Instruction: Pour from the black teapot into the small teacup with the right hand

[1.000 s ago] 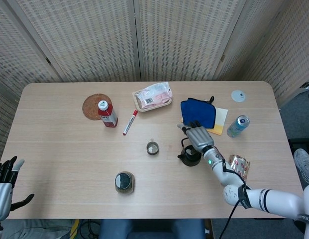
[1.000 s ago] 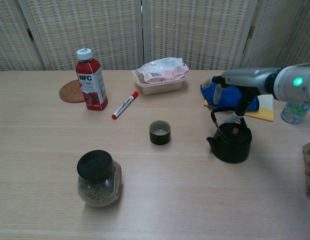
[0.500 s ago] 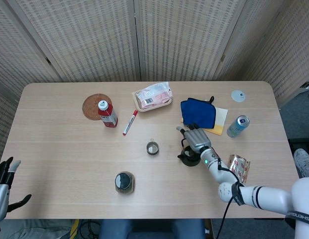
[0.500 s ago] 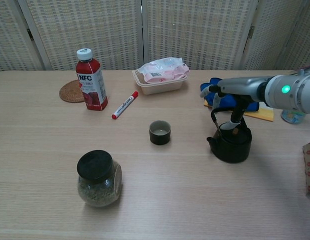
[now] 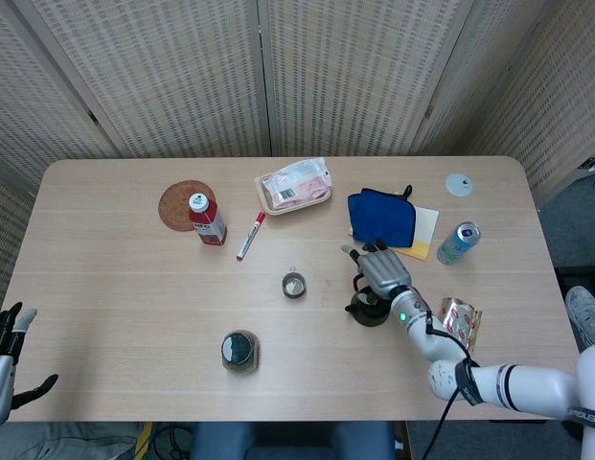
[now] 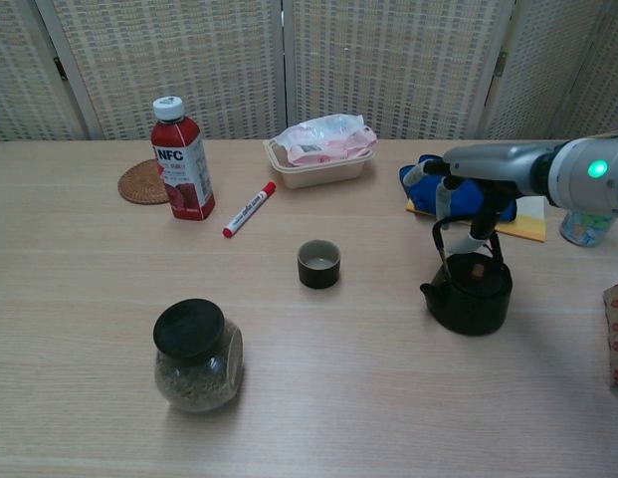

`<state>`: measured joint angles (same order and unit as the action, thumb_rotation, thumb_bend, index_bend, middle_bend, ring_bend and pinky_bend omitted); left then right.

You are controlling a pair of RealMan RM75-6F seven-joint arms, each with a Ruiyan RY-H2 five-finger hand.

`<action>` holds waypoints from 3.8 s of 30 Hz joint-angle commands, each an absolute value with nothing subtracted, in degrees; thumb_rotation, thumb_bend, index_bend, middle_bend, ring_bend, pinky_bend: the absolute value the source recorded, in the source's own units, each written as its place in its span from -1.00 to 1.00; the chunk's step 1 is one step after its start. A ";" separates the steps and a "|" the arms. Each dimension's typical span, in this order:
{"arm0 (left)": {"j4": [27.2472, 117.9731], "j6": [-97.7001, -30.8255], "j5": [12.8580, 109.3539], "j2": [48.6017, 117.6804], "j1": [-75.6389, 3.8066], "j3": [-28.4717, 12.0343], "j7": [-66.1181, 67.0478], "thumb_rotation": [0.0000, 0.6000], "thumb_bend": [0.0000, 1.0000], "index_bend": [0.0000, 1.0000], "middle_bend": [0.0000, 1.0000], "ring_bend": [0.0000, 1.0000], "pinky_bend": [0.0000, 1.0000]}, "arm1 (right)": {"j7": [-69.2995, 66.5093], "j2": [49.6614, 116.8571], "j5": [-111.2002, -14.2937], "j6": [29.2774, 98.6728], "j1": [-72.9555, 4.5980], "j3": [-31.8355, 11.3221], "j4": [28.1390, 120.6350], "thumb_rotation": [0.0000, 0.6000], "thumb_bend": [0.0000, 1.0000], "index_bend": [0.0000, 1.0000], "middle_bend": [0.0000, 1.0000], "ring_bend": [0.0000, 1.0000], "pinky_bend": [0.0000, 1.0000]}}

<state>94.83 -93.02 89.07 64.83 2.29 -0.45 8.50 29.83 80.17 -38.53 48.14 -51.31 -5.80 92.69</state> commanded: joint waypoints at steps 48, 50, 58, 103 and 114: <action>94.44 -94.21 89.90 64.01 3.37 -0.24 6.52 1.00 -1.00 -0.85 -1.00 -1.00 -1.00 | 31.54 77.52 -70.98 63.30 -32.23 7.04 99.79 1.00 -0.67 -0.21 -0.08 -0.30 -1.00; 94.46 -94.19 89.94 63.96 3.40 -0.19 6.40 1.00 -1.00 -0.85 -1.00 -1.00 -1.00 | 31.46 77.70 -71.41 63.39 -31.81 6.95 99.71 1.00 -0.84 -0.21 -0.08 -0.30 -1.00; 94.38 -94.31 90.26 63.96 3.44 -0.17 5.84 1.00 -1.00 -0.85 -1.00 -1.00 -1.00 | 30.51 78.85 -73.18 63.83 -30.52 5.96 98.51 1.00 -1.00 -0.21 -0.08 -0.32 -1.00; 92.70 -94.30 90.56 64.07 3.72 0.10 -0.18 0.18 -1.00 -0.79 -1.00 -1.00 -1.00 | 34.93 84.16 -72.71 62.59 -26.89 2.90 94.28 0.29 -1.00 -0.05 0.01 -0.21 -1.00; 92.51 -94.24 90.48 64.09 3.76 0.09 -0.37 0.18 -1.00 -0.79 -1.00 -1.00 -1.00 | 37.59 84.51 -71.42 61.75 -26.71 3.19 94.09 0.30 -1.00 -0.04 0.06 -0.18 -1.00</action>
<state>92.51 -94.25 90.48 64.09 3.76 0.09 -0.36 37.54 84.48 -71.45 61.79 -26.73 3.16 94.13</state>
